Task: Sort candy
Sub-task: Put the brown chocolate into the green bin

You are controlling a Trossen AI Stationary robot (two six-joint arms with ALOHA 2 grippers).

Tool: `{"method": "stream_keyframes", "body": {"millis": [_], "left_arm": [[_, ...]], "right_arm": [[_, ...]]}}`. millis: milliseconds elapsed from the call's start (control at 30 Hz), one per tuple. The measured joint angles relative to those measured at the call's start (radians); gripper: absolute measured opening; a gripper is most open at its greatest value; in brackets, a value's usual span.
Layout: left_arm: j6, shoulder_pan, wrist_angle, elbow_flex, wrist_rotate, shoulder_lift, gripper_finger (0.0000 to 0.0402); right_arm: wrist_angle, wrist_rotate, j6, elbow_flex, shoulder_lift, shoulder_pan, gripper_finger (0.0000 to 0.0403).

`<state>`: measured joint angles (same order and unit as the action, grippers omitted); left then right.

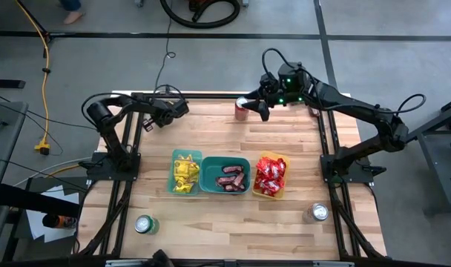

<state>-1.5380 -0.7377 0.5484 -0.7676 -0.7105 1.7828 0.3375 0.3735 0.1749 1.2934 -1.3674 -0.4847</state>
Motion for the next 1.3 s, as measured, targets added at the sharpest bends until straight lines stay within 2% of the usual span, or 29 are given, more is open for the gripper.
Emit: {"method": "stream_keyframes", "body": {"millis": [167,400,567,633,667,733,800,933,1133,1233,1300], "left_arm": [[-0.021,0.106,0.026,0.014,0.019,-0.002,0.0000],[-0.090,0.338,0.048,-0.001,0.043,0.000,0.0000],[-0.111,0.428,0.234,-0.080,0.151,-0.052,0.0000],[-0.084,0.395,0.330,-0.099,0.105,-0.094,0.0000],[-0.062,0.363,0.347,-0.101,0.048,-0.113,0.0000],[-0.016,0.300,0.333,-0.096,-0.034,-0.137,0.0000],[0.042,0.237,0.311,-0.093,-0.063,-0.144,0.0000],[0.133,0.097,0.220,-0.095,-0.194,-0.115,0.0000],[0.165,-0.049,0.074,-0.094,-0.206,-0.042,0.0000],[0.237,-0.080,-0.001,-0.094,-0.200,-0.005,0.0000],[0.237,-0.083,0.014,-0.105,-0.207,0.012,0.0000]], "right_arm": [[0.002,0.023,0.000,0.000,0.000,0.000,0.0226],[-0.010,0.023,0.000,0.000,0.000,0.000,0.0226],[-0.032,0.023,-0.018,0.000,0.000,0.000,0.0226],[-0.054,0.023,-0.019,0.000,0.000,0.000,0.0226],[-0.065,0.023,-0.019,0.000,0.000,0.000,0.0226],[-0.080,0.023,-0.018,0.000,0.000,0.000,0.0226],[-0.092,0.019,-0.018,0.000,0.000,0.000,0.0226],[-0.094,0.012,0.003,0.000,0.000,0.000,0.0226],[-0.095,0.012,0.047,0.000,0.000,0.000,0.0226],[-0.094,0.011,0.053,0.000,0.000,0.000,0.0226],[-0.094,0.011,0.057,0.000,0.000,0.000,0.0226]]}}
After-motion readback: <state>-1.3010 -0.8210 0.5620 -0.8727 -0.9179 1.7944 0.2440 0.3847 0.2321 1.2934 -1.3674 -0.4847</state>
